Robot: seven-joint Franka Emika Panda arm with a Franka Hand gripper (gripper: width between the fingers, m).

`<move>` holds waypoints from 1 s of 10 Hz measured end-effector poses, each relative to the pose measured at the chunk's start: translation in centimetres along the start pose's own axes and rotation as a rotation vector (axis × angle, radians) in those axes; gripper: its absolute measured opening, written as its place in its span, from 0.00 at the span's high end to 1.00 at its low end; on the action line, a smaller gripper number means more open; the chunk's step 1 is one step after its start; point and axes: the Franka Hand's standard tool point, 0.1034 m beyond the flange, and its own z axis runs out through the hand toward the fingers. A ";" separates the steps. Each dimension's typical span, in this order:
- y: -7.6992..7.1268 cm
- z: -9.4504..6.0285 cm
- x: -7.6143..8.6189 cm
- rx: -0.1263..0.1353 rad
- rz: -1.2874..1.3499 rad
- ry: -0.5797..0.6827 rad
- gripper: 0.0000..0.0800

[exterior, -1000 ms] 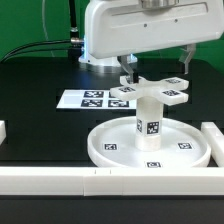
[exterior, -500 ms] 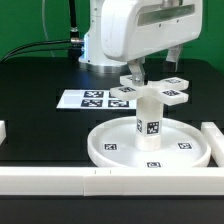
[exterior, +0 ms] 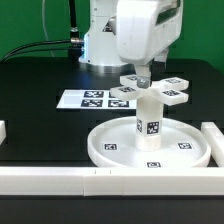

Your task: Assemble round table

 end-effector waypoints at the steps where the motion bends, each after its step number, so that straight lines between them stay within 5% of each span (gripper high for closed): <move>1: 0.0 0.2 -0.2 0.003 0.004 -0.002 0.19; 10: 0.0 1.1 0.4 -0.011 -0.050 -0.034 0.19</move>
Offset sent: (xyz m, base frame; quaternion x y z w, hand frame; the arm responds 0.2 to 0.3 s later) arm 0.0030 0.0092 -0.0099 -0.0061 0.0068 -0.0185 0.9998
